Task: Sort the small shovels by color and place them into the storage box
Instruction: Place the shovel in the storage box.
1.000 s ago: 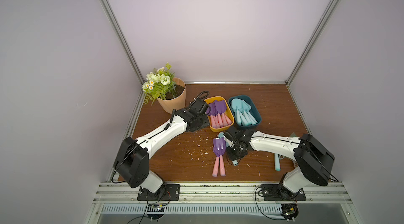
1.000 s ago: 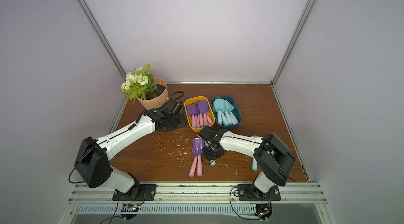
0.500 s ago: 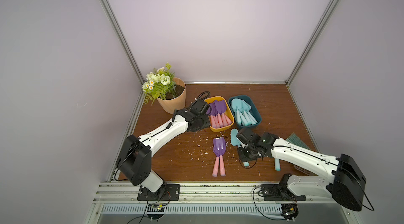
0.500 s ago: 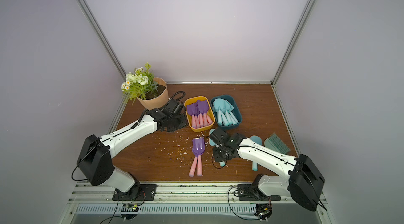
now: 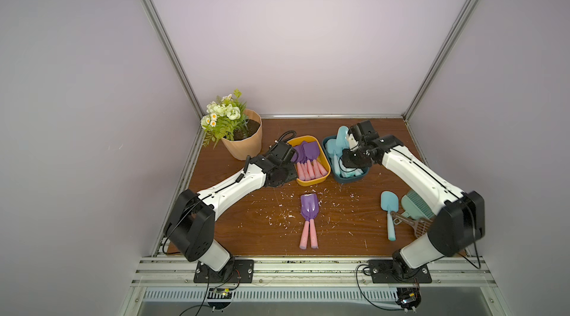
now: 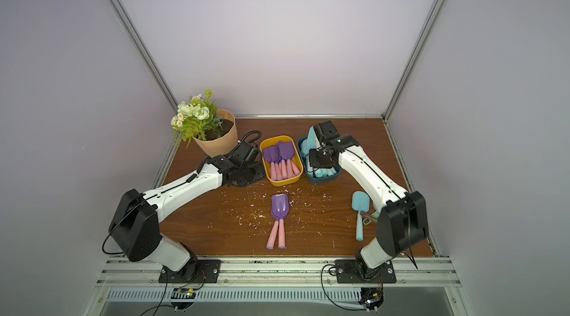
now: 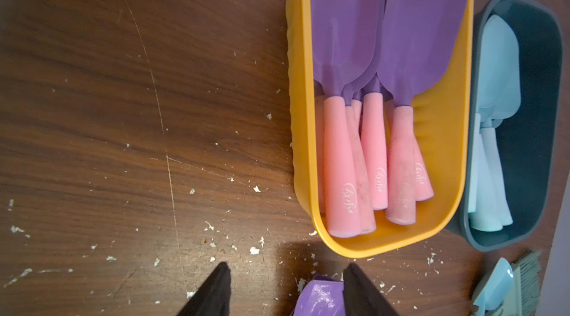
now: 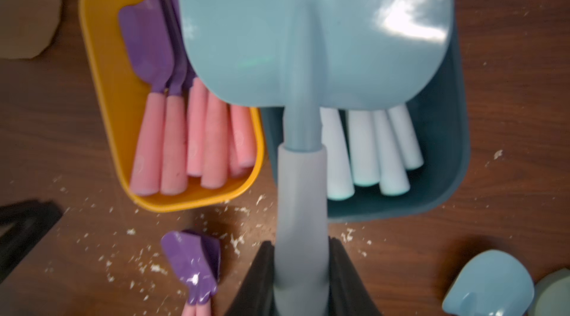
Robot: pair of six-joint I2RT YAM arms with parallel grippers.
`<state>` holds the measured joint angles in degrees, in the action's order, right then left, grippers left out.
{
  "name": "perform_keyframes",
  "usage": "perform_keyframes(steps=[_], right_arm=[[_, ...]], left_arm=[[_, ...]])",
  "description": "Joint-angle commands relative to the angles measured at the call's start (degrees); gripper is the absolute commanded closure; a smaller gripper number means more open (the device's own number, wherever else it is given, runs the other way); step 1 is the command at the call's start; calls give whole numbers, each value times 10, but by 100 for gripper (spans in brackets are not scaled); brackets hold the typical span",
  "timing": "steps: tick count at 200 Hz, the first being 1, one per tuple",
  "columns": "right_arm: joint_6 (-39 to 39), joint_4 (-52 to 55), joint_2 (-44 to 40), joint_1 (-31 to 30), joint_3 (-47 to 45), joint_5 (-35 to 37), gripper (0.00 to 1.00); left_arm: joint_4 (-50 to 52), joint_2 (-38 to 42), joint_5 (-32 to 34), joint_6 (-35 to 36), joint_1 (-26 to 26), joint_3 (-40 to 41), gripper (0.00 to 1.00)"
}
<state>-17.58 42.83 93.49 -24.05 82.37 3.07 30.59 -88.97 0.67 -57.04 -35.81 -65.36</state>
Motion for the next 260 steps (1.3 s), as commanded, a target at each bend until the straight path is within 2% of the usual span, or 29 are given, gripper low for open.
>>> perform_keyframes(steps=[1,34,80,97,117,150,191,211,260], right_arm=[[45,13,69,24,48,28,83],[48,17,138,52,89,52,83],[49,17,174,71,106,81,82],[49,20,183,72,105,96,77],[44,26,187,72,100,116,65],[40,20,167,72,88,129,58],[17,17,108,72,67,150,57],[9,3,64,72,34,127,57],[-8,-20,-4,68,-45,51,57]], left_arm=[[-3,17,0,-20,3,11,40],[-4,30,1,-31,-1,27,39],[-4,46,3,-43,-2,46,39],[-3,51,3,-45,-3,50,39],[-3,58,1,-50,-7,58,39],[9,68,-2,-53,-25,81,38],[28,85,-23,-44,-54,122,37],[41,99,-43,-34,-72,139,37],[43,88,-95,-58,-198,166,36]])
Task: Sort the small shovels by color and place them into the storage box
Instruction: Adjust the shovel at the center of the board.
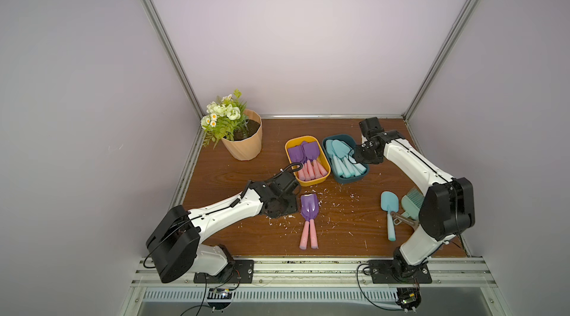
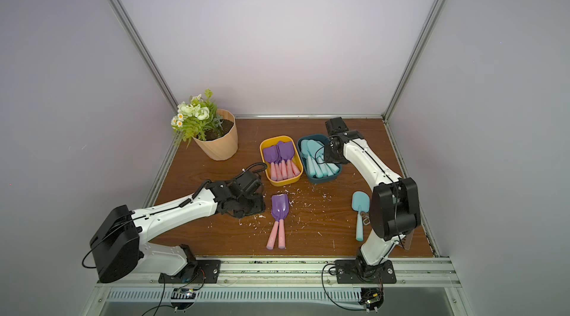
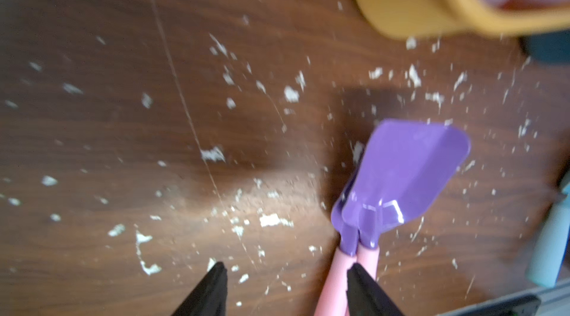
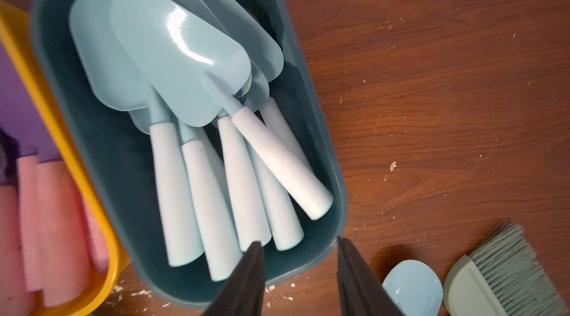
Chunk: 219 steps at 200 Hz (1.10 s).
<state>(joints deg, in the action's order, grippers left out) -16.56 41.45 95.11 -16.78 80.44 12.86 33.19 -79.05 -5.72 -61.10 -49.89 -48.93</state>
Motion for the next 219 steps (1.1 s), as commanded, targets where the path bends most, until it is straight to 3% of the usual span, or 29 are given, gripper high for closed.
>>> perform_keyframes(steps=[1,63,135,184,219], right_arm=[[-18,-6,-21,-5,-27,-48,57],[-22,-20,-40,-26,-69,-68,58],[-21,-31,-62,-30,-101,-69,58],[-21,-43,-82,-30,-123,-74,58],[-22,-45,-83,-30,-123,-81,58]], left_arm=[[17,-12,-31,-19,-60,1,36],[15,-126,-53,19,-149,-91,37],[21,-169,-72,32,-156,-124,43],[62,-174,-38,27,-167,-174,43],[64,-200,-49,38,-179,-200,43]])
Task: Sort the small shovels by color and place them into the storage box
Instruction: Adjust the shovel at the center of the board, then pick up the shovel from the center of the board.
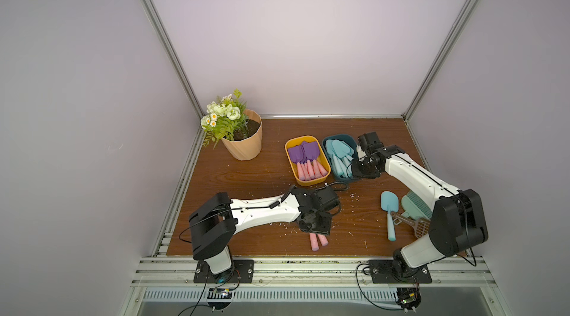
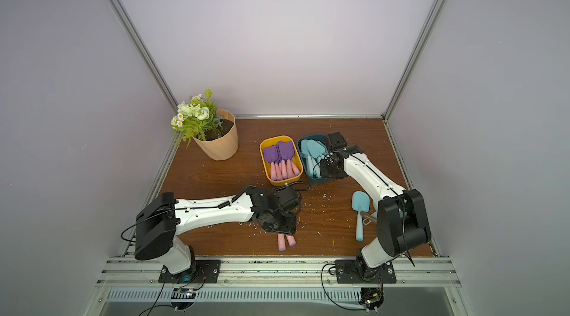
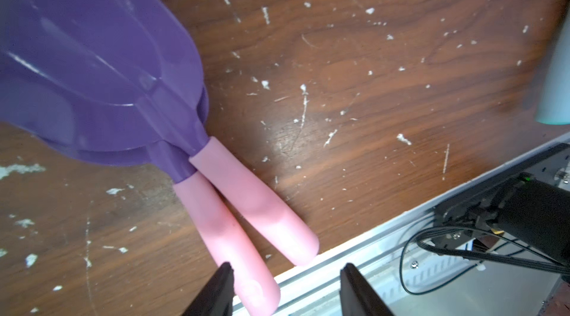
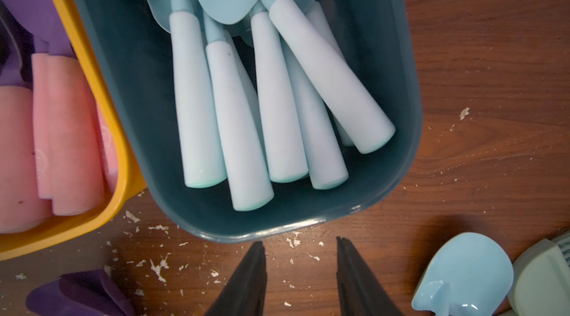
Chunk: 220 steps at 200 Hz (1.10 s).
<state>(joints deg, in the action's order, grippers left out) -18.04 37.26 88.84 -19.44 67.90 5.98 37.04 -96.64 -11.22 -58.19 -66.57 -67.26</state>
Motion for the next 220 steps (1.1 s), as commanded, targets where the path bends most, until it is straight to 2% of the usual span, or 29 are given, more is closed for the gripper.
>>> perform_keyframes(steps=[1,74,109,151,163,193,220], right_arm=[[-7,-3,-20,-3,2,-12,58],[-5,-2,-31,-3,1,-17,58],[-6,-6,-35,-3,-3,-23,58],[-5,-7,-38,-3,-1,-23,58],[-5,-8,-40,-3,-2,-23,58],[-4,-14,-46,-2,-9,-26,58],[-3,-13,-47,-3,-10,-20,58]], left_arm=[[26,-25,6,9,-12,-17,43],[-13,-56,-27,4,-12,17,51],[-26,-52,-34,-9,-8,48,51],[-26,-61,-31,-4,-2,47,51],[-23,-67,-31,0,-1,48,58],[0,-71,-21,5,0,41,88],[33,-61,6,10,-1,9,97]])
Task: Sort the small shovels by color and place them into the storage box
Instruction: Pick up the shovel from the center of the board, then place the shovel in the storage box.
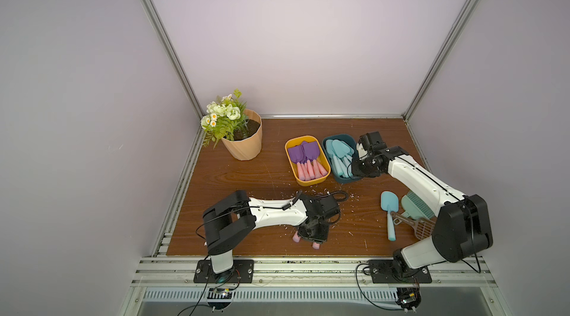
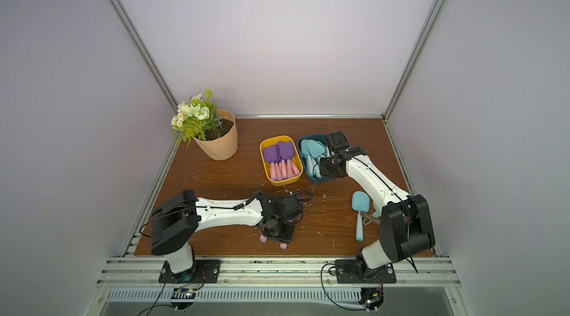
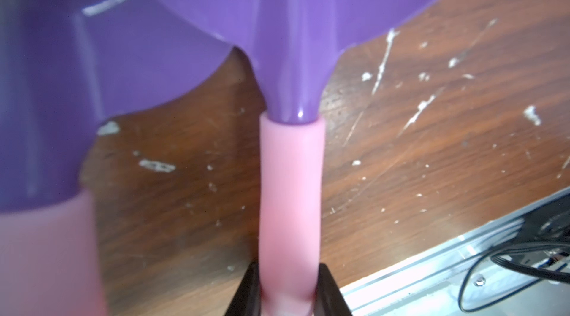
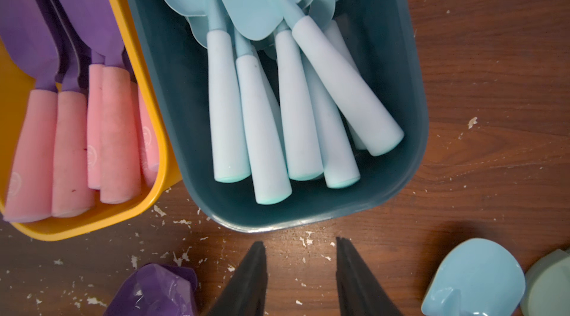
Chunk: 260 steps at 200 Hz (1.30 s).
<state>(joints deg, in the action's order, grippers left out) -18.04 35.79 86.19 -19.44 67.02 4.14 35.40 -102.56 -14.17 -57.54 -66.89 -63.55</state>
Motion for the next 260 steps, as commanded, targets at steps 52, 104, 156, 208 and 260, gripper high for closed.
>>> perform_keyframes(steps=[52,104,156,208,260], right_arm=[[-4,7,-23,-3,7,19,58],[-6,7,-40,-3,12,48,58],[-3,11,-50,-3,8,45,58],[-1,13,-49,-3,7,41,58],[0,10,-47,-3,4,38,58]], left_arm=[[112,58,92,-11,6,-103,99],[119,120,137,10,142,-134,99],[119,4,120,118,284,-298,99],[106,-121,62,122,299,-348,99],[88,-142,40,86,294,-353,98]])
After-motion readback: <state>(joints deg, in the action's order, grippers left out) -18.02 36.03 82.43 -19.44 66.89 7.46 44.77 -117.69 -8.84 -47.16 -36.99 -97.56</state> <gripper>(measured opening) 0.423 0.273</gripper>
